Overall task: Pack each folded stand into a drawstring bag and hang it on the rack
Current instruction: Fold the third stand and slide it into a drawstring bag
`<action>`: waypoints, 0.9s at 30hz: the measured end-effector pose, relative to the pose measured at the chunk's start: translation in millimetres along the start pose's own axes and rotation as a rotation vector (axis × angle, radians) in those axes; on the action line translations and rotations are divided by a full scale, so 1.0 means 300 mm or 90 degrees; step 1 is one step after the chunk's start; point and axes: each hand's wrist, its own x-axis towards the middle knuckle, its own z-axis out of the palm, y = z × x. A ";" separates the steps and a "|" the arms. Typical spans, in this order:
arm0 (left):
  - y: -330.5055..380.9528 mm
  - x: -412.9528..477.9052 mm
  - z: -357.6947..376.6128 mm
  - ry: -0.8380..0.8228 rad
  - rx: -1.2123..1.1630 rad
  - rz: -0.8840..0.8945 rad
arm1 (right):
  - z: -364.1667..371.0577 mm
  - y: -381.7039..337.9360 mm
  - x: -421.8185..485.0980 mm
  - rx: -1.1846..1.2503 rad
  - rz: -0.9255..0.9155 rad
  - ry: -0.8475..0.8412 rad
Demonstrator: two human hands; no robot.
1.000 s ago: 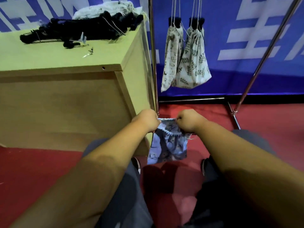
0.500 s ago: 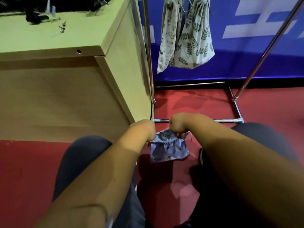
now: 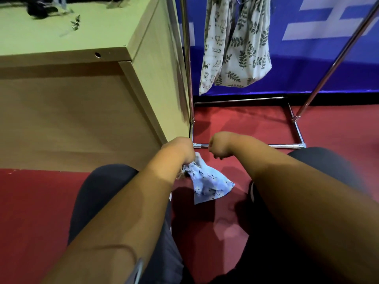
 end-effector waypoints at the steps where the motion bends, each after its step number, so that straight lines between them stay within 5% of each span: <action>1: -0.003 -0.011 -0.007 0.018 -0.017 0.001 | -0.003 -0.004 -0.003 0.005 0.002 0.005; 6: -0.010 -0.108 -0.060 0.009 -0.231 0.029 | -0.023 -0.053 -0.075 0.059 0.001 0.091; 17: -0.044 -0.382 -0.435 0.153 -0.442 0.134 | -0.381 -0.176 -0.383 0.602 -0.053 0.352; 27: -0.118 -0.574 -0.880 0.386 -0.512 0.195 | -0.778 -0.308 -0.565 0.655 -0.170 0.440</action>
